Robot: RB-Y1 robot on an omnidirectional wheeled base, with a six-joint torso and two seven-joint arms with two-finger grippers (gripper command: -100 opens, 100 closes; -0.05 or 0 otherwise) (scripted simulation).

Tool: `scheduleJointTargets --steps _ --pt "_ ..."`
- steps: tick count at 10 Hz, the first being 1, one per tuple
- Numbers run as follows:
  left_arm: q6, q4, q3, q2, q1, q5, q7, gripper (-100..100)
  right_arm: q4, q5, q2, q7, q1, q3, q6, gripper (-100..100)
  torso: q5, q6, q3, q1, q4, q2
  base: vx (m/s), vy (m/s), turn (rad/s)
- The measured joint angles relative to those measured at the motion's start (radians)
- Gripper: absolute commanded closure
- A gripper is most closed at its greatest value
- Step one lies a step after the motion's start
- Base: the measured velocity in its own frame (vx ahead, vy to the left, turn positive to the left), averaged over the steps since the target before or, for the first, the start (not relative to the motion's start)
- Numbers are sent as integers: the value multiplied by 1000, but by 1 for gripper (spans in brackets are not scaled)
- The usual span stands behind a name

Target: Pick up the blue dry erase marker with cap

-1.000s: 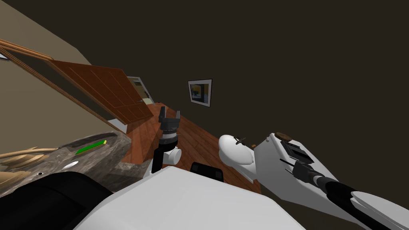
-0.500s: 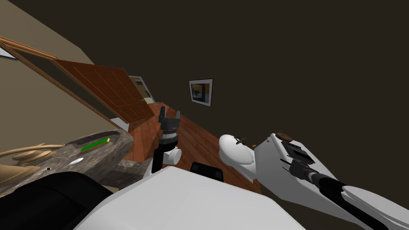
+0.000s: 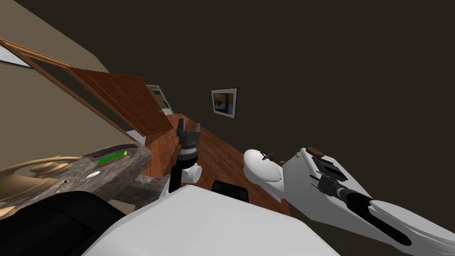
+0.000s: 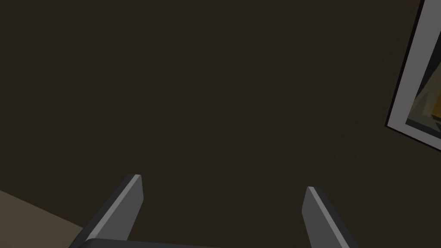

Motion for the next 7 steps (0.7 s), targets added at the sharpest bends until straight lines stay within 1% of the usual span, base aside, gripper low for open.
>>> scheduleJointTargets --steps 1,2,3,5,6,7 --pt "0 0 0 0 0 0 0 0 8 -24 -8 3 -24 35 10 -100 0 0 0 0 0 0 -46 -18 43" --pt "0 0 0 0 0 0 0 0 30 -50 -7 13 -52 65 15 -100 0 0 0 0 0 1 -32 -15 8" --pt "0 0 0 0 0 0 0 0 40 -62 -6 21 -69 86 18 -100 0 0 0 0 0 0 -27 -10 15" --pt "0 0 0 0 0 0 0 0 81 -102 -1 42 -124 143 25 -100 0 0 0 0 0 0 -32 -12 28" --pt "0 0 0 0 0 0 0 0 84 -105 0 45 -127 147 25 100 0 0 0 0 0 0 0 0 0" --pt "0 0 0 0 0 0 0 0 83 -104 0 44 -126 146 25 100 0 0 -1 1 0 -1 0 0 0"
